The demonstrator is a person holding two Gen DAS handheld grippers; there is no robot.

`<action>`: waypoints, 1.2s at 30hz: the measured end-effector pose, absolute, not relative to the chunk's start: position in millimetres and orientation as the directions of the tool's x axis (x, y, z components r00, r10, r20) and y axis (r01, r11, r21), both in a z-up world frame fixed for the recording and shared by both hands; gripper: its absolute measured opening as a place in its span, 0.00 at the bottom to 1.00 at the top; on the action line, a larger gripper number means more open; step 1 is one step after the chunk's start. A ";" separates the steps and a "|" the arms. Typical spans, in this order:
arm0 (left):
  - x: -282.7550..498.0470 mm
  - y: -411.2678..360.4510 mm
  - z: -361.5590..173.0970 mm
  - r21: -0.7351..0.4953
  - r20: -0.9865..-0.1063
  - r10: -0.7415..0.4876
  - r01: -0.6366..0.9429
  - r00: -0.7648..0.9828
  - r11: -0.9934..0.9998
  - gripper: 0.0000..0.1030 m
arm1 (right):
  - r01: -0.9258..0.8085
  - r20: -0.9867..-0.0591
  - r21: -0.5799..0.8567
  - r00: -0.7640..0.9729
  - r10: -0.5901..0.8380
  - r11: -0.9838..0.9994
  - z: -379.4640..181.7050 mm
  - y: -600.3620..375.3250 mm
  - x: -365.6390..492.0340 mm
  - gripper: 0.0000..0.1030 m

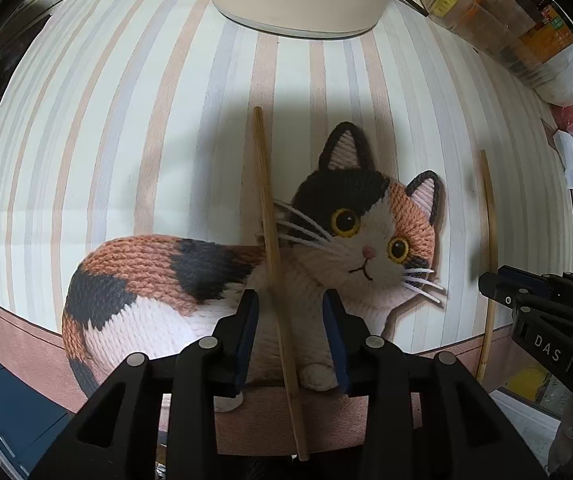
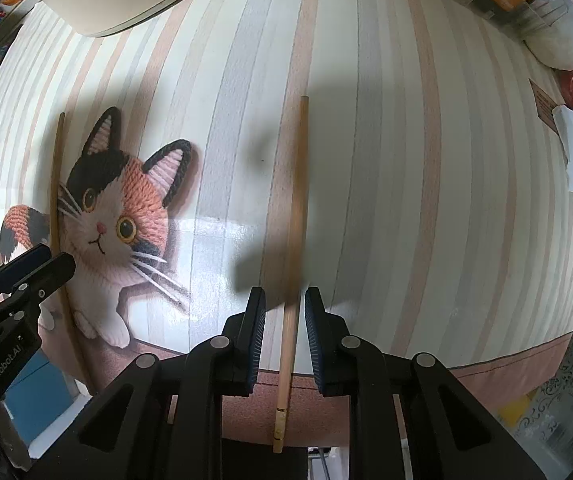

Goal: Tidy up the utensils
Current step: 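Grasp a wooden chopstick with the left tool while the right tool grasps another, then lift both wooden chopsticks and insert them into the beige holder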

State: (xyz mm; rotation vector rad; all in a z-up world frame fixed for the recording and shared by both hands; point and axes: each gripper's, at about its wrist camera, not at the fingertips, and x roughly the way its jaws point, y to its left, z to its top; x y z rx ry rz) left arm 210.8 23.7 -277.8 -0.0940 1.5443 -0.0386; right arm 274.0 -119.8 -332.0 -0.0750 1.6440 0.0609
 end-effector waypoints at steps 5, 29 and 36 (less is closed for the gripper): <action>209.5 12.0 -283.2 -0.036 -0.998 -0.036 0.004 0.049 0.999 0.25 | -0.078 -0.998 -0.007 -0.066 -0.012 0.997 -324.0 -126.4 264.1 0.20; 211.1 4.9 -210.6 -0.009 -0.954 -0.017 0.030 0.299 1.000 0.04 | -0.041 -0.954 0.148 0.257 0.154 0.988 -252.9 -156.3 234.4 0.07; 217.9 24.2 -139.8 -0.049 -0.894 -0.043 -0.001 0.445 0.999 0.04 | -0.056 -0.878 0.195 0.435 0.200 0.979 -186.8 -158.7 248.5 0.07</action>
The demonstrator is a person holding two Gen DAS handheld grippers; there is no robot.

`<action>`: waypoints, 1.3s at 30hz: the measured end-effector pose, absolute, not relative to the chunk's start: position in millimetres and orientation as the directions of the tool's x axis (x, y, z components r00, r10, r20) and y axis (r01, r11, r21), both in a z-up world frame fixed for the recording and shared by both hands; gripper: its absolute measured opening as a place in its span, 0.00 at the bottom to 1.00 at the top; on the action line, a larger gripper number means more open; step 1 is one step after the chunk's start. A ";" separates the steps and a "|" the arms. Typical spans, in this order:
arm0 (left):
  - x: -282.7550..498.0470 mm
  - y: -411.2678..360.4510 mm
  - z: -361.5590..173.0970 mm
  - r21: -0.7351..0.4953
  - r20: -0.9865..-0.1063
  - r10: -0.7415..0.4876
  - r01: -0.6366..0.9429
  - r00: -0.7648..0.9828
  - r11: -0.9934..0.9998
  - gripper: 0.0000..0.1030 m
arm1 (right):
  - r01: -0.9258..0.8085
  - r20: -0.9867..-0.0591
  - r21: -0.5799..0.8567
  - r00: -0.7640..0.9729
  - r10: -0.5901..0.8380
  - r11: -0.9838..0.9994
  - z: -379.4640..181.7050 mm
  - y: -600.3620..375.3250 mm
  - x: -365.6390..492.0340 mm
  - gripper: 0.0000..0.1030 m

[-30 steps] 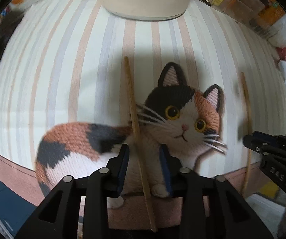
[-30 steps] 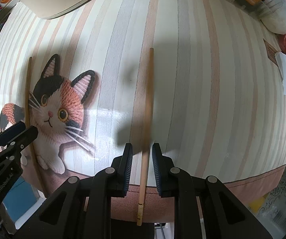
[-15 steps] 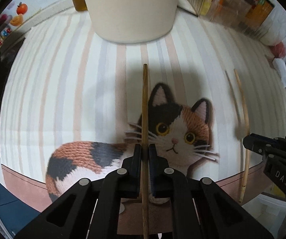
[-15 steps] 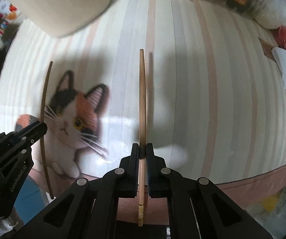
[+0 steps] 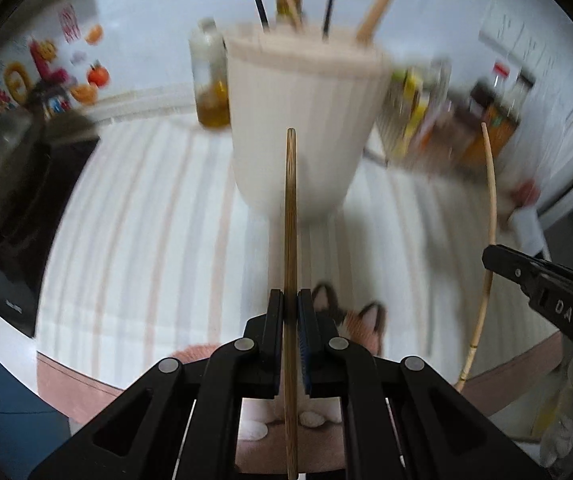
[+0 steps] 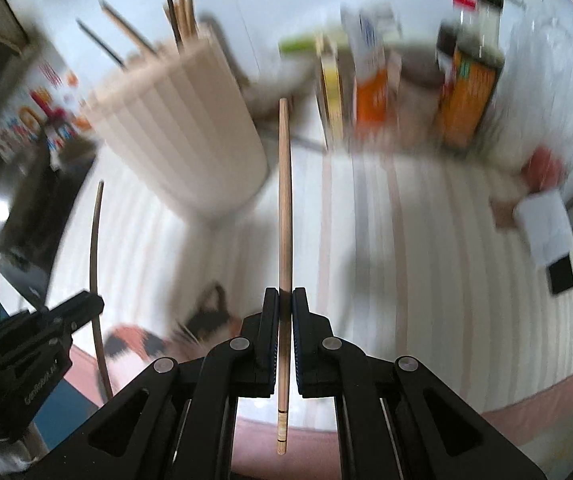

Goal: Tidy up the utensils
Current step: 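Lift both wooden chopsticks and insert them into the beige holder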

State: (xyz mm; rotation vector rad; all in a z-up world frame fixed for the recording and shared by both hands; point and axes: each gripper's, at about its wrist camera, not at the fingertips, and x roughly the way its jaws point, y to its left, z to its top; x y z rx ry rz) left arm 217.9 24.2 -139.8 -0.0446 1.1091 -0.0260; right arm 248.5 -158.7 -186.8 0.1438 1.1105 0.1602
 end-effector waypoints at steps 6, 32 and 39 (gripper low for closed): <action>224.1 41.6 -58.6 -0.110 -0.804 -0.074 -0.026 0.589 0.994 0.04 | -0.088 -0.768 0.277 0.578 0.275 0.957 -113.3 -157.9 266.9 0.06; 435.7 46.3 8.4 -0.245 -0.611 -0.149 -0.007 0.778 0.970 0.04 | -0.135 -0.459 0.422 0.821 0.339 0.897 -52.5 -130.1 431.1 0.07; 447.0 43.4 -14.5 -0.279 -0.605 -0.178 0.002 0.776 0.960 0.04 | -0.141 -0.408 0.383 0.861 0.305 0.913 -64.8 -122.9 429.9 0.07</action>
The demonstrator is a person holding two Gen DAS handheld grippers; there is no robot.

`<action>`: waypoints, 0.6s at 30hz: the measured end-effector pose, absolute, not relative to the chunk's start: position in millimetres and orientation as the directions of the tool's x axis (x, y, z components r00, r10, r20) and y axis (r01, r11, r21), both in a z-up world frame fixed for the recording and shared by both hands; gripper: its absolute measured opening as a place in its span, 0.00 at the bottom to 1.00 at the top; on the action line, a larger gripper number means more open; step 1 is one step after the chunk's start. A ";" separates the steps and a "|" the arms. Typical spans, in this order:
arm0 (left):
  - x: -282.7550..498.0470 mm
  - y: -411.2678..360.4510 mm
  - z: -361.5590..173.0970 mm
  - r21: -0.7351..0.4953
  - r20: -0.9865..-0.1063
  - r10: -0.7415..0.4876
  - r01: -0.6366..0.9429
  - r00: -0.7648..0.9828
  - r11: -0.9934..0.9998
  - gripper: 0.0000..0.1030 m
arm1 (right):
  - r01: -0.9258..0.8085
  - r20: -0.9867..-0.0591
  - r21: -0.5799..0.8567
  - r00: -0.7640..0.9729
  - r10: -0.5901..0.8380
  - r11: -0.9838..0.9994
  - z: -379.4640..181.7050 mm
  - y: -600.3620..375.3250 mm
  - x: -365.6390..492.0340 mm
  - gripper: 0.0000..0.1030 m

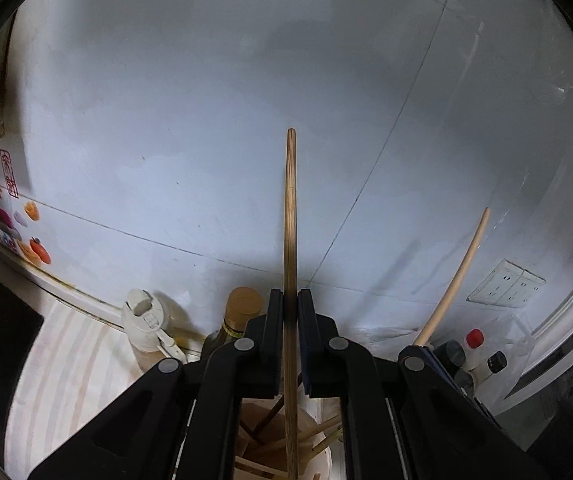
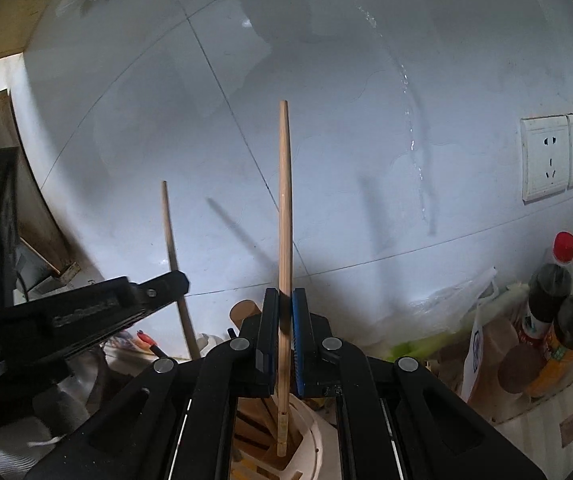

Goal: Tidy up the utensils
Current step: 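Lift both wooden chopsticks and insert them into the beige holder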

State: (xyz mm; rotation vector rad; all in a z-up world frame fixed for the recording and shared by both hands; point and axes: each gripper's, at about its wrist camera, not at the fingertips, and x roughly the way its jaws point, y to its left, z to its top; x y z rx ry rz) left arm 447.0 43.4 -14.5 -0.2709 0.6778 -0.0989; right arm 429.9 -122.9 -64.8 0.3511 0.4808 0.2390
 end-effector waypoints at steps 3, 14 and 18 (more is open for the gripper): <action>449.6 41.1 -20.9 -0.277 -0.602 -0.177 0.004 0.779 0.961 0.04 | -0.145 -0.410 0.385 0.858 0.310 0.912 -73.5 -122.1 429.2 0.07; 450.3 39.6 -35.7 -0.259 -0.620 -0.174 0.010 0.765 0.966 0.05 | -0.161 -0.437 0.361 0.841 0.319 0.919 -78.7 -123.4 424.4 0.07; 450.4 38.6 -38.9 -0.251 -0.628 -0.182 0.024 0.756 0.968 0.05 | -0.177 -0.449 0.354 0.829 0.332 0.919 -77.8 -122.1 422.9 0.07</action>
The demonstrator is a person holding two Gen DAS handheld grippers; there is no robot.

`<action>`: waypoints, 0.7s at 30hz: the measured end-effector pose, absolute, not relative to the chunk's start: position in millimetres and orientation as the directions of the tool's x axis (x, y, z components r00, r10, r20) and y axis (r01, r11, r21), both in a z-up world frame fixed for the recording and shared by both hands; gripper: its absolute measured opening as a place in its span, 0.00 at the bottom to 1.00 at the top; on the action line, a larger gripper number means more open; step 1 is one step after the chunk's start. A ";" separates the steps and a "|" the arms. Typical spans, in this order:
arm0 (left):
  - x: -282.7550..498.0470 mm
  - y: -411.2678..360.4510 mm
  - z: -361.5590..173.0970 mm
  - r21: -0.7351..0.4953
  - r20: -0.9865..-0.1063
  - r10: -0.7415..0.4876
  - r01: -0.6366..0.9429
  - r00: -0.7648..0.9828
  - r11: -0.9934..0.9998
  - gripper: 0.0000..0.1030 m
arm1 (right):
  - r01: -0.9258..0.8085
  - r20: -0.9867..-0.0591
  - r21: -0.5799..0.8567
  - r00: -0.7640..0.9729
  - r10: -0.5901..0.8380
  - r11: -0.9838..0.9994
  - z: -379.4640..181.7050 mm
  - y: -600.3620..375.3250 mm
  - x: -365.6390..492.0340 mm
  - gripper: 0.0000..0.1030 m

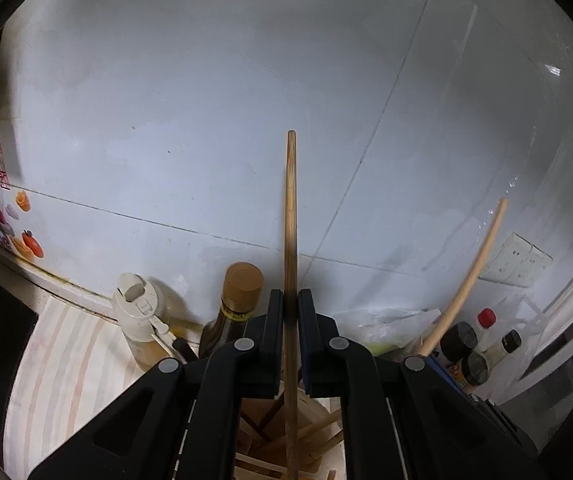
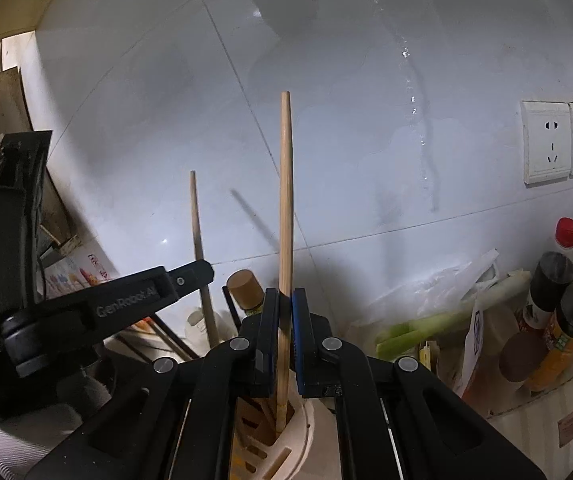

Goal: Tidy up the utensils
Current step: 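Lift both wooden chopsticks and insert them into the beige holder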

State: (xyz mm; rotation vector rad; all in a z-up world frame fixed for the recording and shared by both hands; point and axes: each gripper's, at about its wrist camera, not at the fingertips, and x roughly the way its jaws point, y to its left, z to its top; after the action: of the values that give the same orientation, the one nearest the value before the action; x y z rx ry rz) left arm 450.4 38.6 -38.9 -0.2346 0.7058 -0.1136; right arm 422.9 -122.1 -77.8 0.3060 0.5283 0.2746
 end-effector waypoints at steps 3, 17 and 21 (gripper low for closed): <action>449.3 40.0 -40.6 -0.256 -0.628 -0.183 0.022 0.757 0.967 0.05 | -0.180 -0.463 0.346 0.821 0.334 0.921 -79.5 -121.0 423.2 0.07; 458.2 27.6 -50.0 -0.248 -0.626 -0.193 0.042 0.755 0.968 0.05 | -0.168 -0.457 0.347 0.829 0.323 0.923 -81.0 -126.9 420.7 0.07; 463.3 27.9 -44.5 -0.253 -0.601 -0.188 0.038 0.777 0.967 0.05 | -0.163 -0.455 0.350 0.831 0.320 0.922 -79.2 -129.7 421.1 0.07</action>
State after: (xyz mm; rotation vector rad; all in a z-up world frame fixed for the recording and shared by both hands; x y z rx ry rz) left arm 463.3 27.9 -44.5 -0.2334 0.6713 -0.1230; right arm 421.1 -129.7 -79.2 0.3055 0.5321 0.2605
